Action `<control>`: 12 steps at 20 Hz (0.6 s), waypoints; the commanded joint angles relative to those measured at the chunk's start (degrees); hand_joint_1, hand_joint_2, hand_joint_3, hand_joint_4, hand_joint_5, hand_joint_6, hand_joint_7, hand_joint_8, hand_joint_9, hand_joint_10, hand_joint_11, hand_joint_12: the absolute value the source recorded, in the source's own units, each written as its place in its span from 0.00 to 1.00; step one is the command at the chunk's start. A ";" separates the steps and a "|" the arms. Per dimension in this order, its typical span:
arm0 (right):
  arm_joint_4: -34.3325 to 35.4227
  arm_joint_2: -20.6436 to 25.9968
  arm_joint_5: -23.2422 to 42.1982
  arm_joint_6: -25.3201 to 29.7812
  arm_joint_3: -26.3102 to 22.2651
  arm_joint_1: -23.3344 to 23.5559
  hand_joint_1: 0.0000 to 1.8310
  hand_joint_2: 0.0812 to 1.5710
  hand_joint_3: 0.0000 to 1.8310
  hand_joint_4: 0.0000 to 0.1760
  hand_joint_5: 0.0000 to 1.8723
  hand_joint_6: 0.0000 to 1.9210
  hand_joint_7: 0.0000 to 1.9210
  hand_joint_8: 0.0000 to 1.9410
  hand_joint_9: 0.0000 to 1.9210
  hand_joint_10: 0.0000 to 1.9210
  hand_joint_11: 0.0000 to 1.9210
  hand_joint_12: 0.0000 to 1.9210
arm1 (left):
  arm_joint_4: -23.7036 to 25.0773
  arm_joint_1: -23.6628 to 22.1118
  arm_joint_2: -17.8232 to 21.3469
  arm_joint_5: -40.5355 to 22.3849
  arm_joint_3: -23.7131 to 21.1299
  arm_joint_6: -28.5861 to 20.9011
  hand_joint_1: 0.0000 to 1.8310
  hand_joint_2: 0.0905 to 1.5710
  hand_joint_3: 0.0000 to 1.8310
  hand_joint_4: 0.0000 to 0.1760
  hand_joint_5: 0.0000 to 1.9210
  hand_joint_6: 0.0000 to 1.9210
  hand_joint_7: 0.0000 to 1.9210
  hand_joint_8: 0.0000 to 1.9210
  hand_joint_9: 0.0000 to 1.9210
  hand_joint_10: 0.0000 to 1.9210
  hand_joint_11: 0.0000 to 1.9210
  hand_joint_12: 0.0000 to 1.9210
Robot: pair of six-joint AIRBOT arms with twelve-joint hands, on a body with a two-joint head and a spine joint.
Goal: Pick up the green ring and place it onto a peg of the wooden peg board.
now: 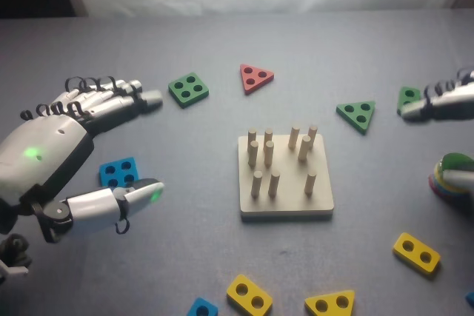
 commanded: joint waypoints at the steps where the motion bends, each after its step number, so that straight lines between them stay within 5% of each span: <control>1: 1.03 0.00 6.90 0.21 -0.09 0.82 0.54 0.72 0.00 0.39 0.35 0.00 0.34 0.00 0.38 0.01 0.19 0.47 | 1.05 -0.57 -0.20 -7.39 -0.26 -0.41 0.45 0.67 0.00 0.16 0.27 0.00 0.14 0.00 0.08 0.01 0.00 0.23; 2: 1.03 0.00 6.87 0.21 -0.17 0.81 0.55 0.70 0.00 0.55 0.34 0.00 0.33 0.00 0.37 0.00 0.17 0.50 | 1.04 -0.57 -0.18 -7.42 -0.40 -0.41 0.45 0.67 0.00 0.12 0.27 0.00 0.14 0.00 0.08 0.01 0.00 0.22; 6: 1.02 0.01 4.42 0.17 -0.13 0.58 0.48 0.65 0.00 0.76 0.22 0.00 0.22 0.00 0.27 0.00 0.09 0.53 | 0.98 -0.57 0.03 -7.74 -0.76 -0.40 0.50 0.67 0.00 0.00 0.28 0.00 0.13 0.00 0.07 0.00 0.00 0.19; 9: 1.00 -0.15 1.28 0.02 0.93 0.39 0.51 0.63 0.00 0.55 0.23 0.00 0.23 0.00 0.29 0.00 0.15 0.48 | 0.52 -0.54 -0.25 -7.75 -0.83 -0.41 0.48 0.68 0.00 0.00 0.27 0.00 0.13 0.00 0.07 0.00 0.00 0.21; 10: 0.99 -0.31 -0.40 -0.52 1.48 0.48 0.51 0.63 0.00 0.54 0.23 0.00 0.23 0.00 0.29 0.00 0.16 0.45 | 0.45 -0.54 -0.44 -7.65 -0.75 -0.42 0.48 0.67 0.00 0.02 0.27 0.00 0.13 0.00 0.07 0.00 0.00 0.24; 12: 1.03 -0.33 -3.78 -2.90 1.89 1.33 0.51 0.63 0.00 0.67 0.23 0.00 0.23 0.00 0.31 0.01 0.19 0.46 | 0.51 -0.54 -0.50 -7.45 -0.69 -0.49 0.48 0.67 0.00 0.00 0.28 0.00 0.14 0.00 0.08 0.00 0.00 0.25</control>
